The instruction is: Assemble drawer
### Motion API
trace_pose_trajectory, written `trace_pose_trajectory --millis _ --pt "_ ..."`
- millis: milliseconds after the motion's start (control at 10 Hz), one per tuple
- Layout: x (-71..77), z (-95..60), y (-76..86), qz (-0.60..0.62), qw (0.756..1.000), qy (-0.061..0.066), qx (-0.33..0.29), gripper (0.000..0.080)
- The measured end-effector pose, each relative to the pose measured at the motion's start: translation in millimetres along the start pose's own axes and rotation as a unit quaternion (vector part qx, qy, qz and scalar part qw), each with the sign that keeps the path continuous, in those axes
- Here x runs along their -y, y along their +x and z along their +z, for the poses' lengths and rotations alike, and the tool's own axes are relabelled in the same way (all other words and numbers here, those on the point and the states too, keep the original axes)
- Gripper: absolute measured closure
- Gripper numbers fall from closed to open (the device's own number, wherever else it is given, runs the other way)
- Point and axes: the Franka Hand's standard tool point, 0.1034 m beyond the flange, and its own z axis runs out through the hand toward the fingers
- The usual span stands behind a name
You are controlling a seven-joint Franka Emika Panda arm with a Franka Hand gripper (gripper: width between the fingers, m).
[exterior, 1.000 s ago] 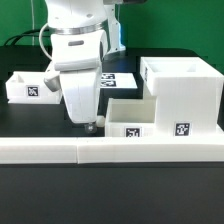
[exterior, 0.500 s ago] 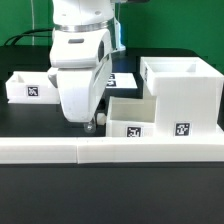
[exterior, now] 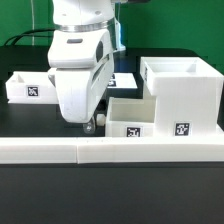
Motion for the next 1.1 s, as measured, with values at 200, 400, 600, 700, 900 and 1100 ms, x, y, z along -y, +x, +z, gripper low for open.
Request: trace_pose_trajectory --millis 200,400,600,700,900,1100 --pt "0.0 1.8 -12.2 -0.072 0.997 0.002 -0.001 0.0150" --pt "4.0 6.9 -7.3 -0.097 0.995 -0.003 -0.003 0.0150" --pt "4.1 7.6 -5.1 -0.080 0.997 -0.005 0.010 0.0150" --pt "3.3 8.2 -2.8 -0.051 0.999 -0.002 0.012 0.0150" --pt "-6.0 6.6 11.2 -0.030 0.999 -0.004 0.012 0.0150" --pt "-7.2 6.6 9.3 -0.021 1.000 -0.003 0.016 0.0150"
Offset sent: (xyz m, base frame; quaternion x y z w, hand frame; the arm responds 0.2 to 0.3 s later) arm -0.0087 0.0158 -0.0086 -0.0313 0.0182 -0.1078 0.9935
